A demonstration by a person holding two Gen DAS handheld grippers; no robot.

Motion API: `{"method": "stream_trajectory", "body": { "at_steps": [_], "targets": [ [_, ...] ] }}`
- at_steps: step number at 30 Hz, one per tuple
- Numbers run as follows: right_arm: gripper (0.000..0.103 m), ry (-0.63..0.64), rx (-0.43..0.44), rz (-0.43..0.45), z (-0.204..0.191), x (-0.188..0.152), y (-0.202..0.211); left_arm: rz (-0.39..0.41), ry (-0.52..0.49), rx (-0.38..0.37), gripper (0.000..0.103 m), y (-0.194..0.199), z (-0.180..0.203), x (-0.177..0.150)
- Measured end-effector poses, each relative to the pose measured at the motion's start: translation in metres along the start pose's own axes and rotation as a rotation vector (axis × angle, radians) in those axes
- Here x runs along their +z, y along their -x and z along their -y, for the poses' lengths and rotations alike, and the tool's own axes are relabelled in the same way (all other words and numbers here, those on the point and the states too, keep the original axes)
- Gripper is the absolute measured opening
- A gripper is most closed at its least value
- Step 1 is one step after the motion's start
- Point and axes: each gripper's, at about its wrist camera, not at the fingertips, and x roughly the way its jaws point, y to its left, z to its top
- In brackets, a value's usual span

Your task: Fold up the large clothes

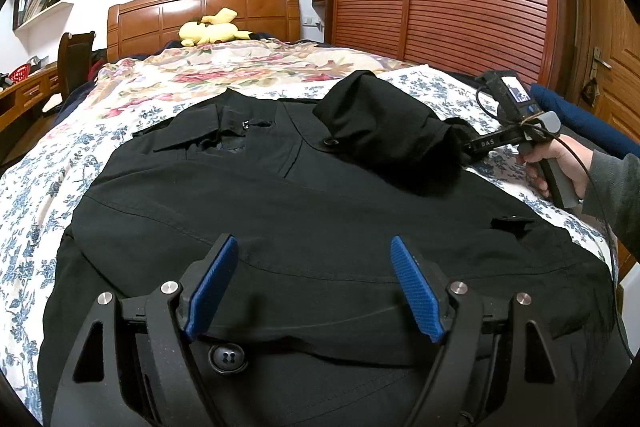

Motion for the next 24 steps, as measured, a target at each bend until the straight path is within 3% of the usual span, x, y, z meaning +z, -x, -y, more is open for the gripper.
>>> {"method": "stream_trajectory", "body": {
  "at_steps": [3,5,7,10,16,24],
  "targets": [
    [0.066,0.01,-0.006,-0.002,-0.001,-0.001,0.001,0.001,-0.002,0.0,0.079,0.0,-0.001,0.0],
    [0.059,0.026,-0.001,0.001,-0.003,-0.002,0.003,0.002,-0.006,0.002,0.079,0.001,0.0,0.0],
    [0.031,0.057,0.008,-0.001,-0.008,-0.004,0.007,0.005,-0.009,0.002,0.079,0.002,0.0,0.001],
    [0.012,0.104,0.023,-0.003,-0.017,-0.007,0.019,0.006,0.0,0.001,0.079,0.008,-0.003,0.001],
    [0.008,0.153,0.059,0.123,-0.039,-0.006,0.085,0.02,0.038,-0.005,0.079,0.031,-0.018,-0.003],
    [0.008,0.26,0.137,0.321,-0.093,-0.007,0.191,0.066,0.068,0.065,0.079,0.079,-0.047,-0.009]
  ]
}}
